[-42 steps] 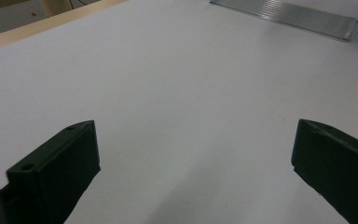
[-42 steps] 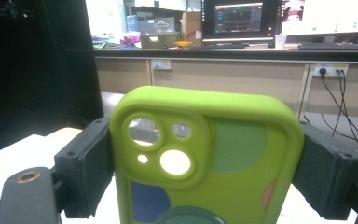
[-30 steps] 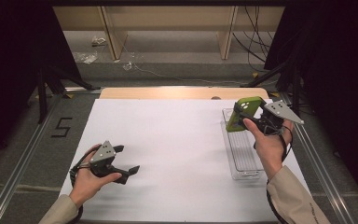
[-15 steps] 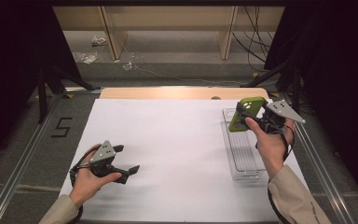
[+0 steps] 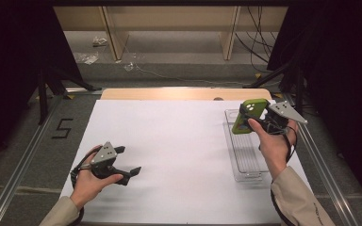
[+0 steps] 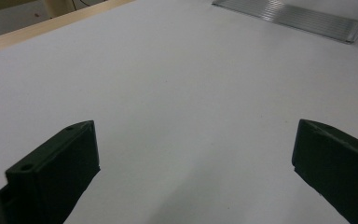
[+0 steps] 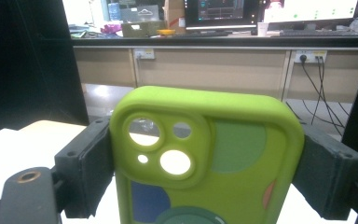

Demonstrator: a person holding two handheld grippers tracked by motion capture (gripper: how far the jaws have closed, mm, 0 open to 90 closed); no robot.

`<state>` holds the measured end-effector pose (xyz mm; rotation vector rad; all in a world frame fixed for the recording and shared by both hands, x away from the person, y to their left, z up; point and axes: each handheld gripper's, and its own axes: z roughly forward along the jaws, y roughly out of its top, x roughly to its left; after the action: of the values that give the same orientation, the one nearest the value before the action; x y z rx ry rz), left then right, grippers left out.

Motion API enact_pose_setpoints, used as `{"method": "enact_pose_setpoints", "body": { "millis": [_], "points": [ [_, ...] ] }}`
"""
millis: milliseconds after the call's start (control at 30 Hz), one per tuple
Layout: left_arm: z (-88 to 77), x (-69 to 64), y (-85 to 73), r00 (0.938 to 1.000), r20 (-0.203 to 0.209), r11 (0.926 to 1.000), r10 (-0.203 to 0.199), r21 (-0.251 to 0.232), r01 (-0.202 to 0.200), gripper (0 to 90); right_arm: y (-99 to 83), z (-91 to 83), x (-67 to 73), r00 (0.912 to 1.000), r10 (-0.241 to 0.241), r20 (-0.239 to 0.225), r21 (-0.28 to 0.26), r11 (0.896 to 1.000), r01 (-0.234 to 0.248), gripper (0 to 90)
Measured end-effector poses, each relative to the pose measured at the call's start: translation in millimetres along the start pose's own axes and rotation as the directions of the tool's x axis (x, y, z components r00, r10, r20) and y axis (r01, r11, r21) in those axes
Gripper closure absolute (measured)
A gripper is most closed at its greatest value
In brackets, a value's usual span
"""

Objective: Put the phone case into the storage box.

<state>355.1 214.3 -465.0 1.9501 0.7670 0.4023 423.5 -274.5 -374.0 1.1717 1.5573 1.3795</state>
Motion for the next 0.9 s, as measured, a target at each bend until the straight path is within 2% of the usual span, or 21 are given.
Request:
{"method": "enact_pose_setpoints", "body": {
  "millis": [900],
  "points": [
    [0.7, -0.1, -0.2, 1.0, -0.004, 1.0, 0.002, 0.003, -0.002, 0.1, -2.2, 11.0, -2.5, 0.9999, -0.01, -0.006, 0.026, 1.0, 0.01, 16.8]
  ]
}}
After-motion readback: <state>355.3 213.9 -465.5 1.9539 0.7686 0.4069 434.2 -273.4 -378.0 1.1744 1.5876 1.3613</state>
